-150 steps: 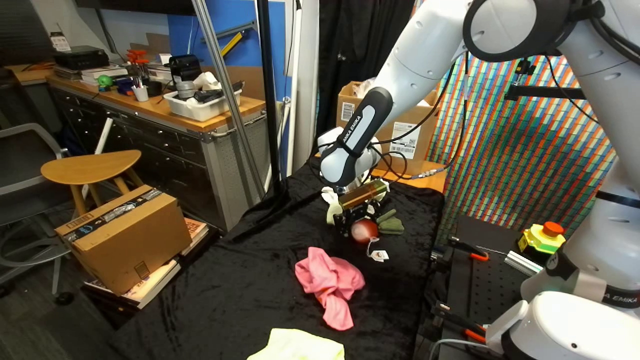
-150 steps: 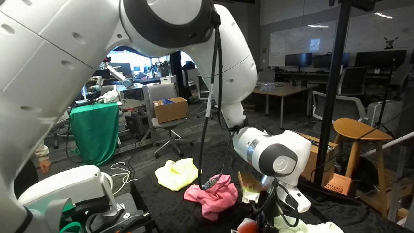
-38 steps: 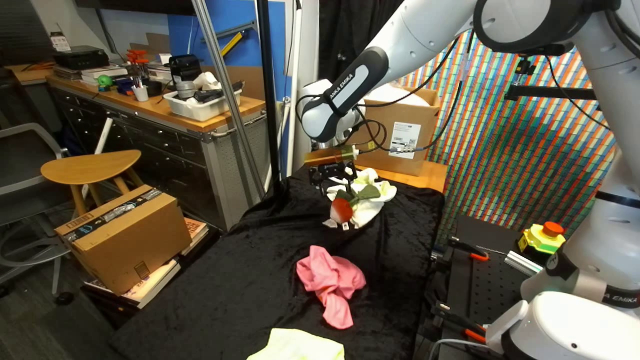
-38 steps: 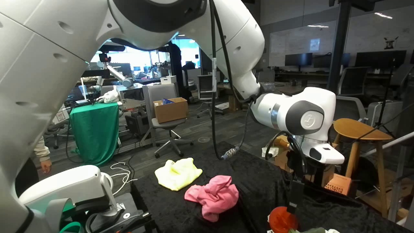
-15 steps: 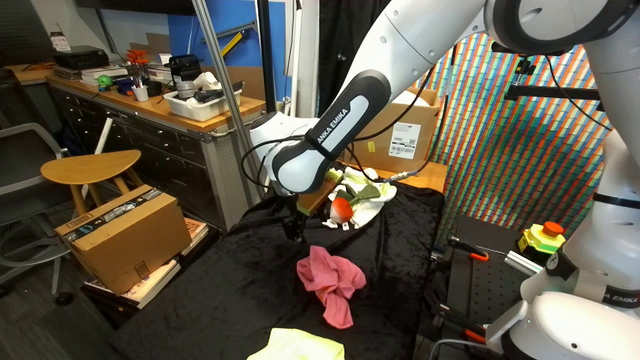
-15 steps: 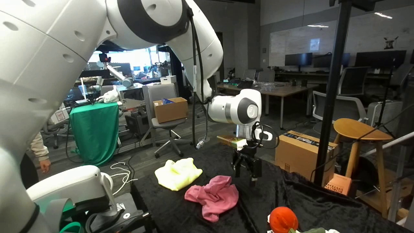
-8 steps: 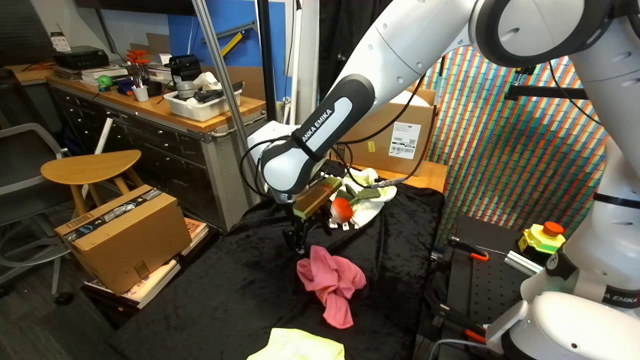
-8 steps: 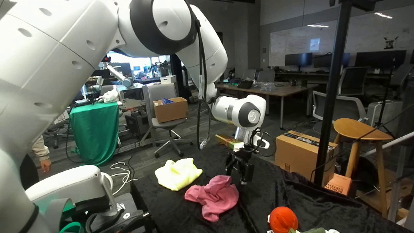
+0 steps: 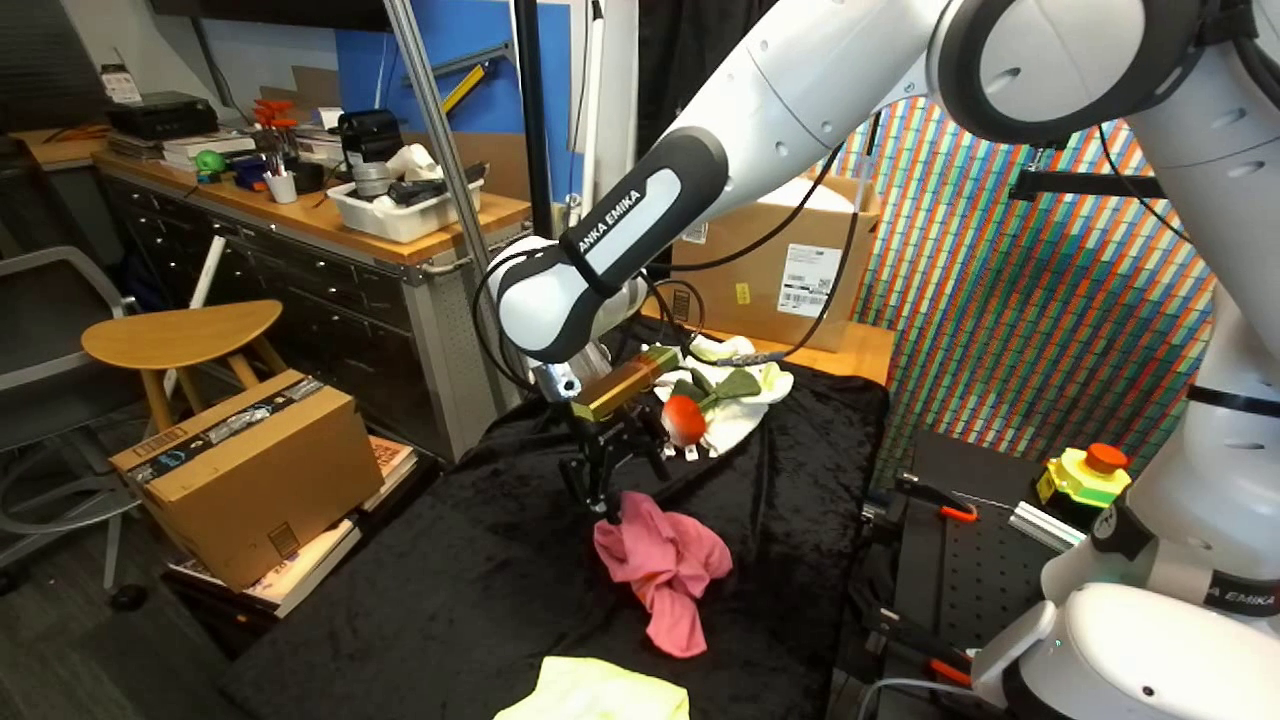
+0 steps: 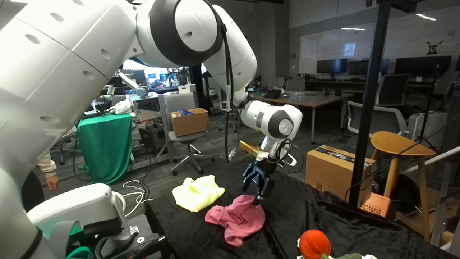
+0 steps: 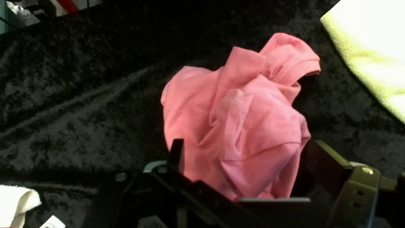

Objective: Pick up the clothes and fruit plush toy and put them in one place

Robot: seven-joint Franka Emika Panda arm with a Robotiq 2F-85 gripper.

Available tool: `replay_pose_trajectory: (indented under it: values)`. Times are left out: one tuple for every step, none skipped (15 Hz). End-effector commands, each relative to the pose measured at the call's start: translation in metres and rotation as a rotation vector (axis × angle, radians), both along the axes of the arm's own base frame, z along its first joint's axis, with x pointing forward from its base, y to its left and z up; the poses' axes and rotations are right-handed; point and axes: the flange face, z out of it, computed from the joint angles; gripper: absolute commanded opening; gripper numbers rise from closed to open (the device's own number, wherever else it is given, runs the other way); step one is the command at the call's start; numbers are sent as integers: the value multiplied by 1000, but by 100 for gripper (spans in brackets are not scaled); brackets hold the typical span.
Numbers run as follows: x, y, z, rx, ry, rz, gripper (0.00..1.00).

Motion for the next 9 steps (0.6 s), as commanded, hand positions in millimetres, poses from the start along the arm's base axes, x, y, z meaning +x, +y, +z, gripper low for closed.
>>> replay_pose_trajectory:
  values:
    - [5,9,-9,56,45,-12,100]
    - [4,12,-11,62,52,-13,100]
    - [3,15,-14,71,58,-15,100]
    - [2,17,-18,77,64,-20,100]
    - [1,19,-21,84,71,-24,100]
    - [-1,21,-23,89,77,-26,100]
    - [-2,22,-25,89,83,-28,100]
    - [-4,22,-28,88,90,-24,100]
    - [-5,22,-28,86,96,-22,100]
